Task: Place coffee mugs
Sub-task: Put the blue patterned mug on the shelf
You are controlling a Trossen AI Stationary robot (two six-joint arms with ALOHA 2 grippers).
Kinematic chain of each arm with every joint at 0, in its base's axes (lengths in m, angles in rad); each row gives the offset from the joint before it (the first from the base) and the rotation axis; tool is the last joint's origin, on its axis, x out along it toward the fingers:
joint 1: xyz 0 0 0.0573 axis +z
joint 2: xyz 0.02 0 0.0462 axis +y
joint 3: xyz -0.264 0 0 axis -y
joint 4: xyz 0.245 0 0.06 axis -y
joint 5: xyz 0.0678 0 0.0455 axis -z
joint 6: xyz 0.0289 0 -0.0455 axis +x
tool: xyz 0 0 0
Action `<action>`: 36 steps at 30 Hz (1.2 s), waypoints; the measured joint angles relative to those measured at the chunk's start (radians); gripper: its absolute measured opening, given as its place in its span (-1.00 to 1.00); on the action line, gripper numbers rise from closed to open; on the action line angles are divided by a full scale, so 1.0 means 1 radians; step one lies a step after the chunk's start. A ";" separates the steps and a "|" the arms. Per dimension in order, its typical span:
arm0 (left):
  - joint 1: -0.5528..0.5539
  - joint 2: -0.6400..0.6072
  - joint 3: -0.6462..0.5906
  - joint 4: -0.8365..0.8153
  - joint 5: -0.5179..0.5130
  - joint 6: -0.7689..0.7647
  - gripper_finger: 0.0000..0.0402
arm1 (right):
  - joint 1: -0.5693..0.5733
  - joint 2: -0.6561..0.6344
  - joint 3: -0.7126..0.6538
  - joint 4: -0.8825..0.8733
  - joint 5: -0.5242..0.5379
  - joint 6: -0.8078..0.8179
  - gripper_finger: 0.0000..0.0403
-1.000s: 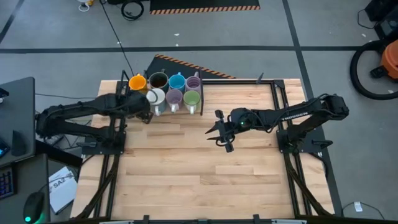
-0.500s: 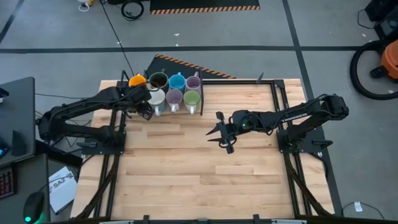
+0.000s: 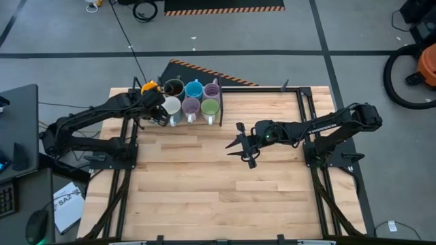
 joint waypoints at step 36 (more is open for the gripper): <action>0.000 0.055 -0.005 0.003 0.018 0.085 -0.89 | 0.000 0.000 0.001 0.023 -0.004 0.002 -0.38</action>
